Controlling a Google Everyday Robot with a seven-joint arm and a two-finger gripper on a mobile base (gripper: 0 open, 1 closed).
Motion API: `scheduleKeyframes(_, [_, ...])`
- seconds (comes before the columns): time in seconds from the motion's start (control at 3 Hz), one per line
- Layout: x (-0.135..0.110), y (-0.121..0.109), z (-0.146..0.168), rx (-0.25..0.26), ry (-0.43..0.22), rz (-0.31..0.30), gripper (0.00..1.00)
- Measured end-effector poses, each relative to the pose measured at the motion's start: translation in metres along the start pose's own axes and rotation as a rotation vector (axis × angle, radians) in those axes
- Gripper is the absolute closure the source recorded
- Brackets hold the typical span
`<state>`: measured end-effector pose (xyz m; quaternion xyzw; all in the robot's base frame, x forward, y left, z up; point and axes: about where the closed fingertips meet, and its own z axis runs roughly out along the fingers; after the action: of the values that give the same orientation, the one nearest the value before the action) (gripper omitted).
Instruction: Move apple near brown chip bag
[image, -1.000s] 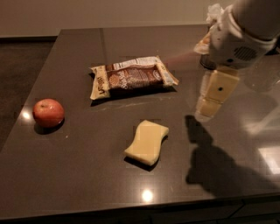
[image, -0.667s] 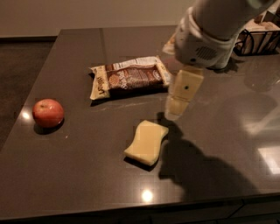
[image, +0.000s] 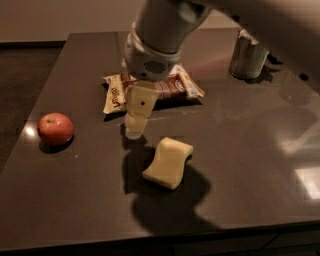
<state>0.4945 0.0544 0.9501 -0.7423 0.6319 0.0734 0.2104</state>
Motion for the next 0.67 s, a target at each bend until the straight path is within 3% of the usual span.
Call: scheduleKeyframes(0.67, [-0.062,-0.025,0.078,-0.103,-0.007,-0.052,0.0])
